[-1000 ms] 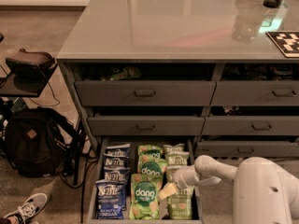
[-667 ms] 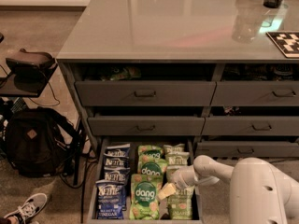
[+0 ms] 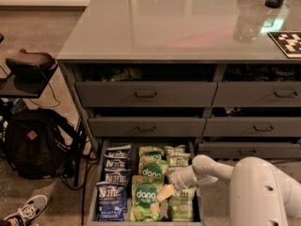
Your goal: Pick green rice chip bag from bottom drawer and place on counter
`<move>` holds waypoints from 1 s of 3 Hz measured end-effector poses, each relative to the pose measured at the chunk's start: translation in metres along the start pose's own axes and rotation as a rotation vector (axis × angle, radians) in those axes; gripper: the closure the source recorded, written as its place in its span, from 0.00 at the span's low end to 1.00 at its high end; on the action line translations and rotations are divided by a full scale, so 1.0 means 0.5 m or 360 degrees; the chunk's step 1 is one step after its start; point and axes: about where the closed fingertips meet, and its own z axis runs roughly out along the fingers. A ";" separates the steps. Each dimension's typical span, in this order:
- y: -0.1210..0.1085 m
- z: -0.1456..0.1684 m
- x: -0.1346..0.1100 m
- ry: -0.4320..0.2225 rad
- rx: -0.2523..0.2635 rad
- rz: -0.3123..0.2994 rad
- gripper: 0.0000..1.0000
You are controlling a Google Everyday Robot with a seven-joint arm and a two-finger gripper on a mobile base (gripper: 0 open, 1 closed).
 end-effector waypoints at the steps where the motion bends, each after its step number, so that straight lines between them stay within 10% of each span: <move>1: -0.004 0.011 0.003 -0.0004 -0.0034 0.0009 0.00; 3: -0.014 0.040 0.013 -0.0006 -0.0081 0.0061 0.00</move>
Offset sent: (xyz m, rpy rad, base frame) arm 0.0077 -0.0066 -0.0339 0.0256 0.0776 -0.0249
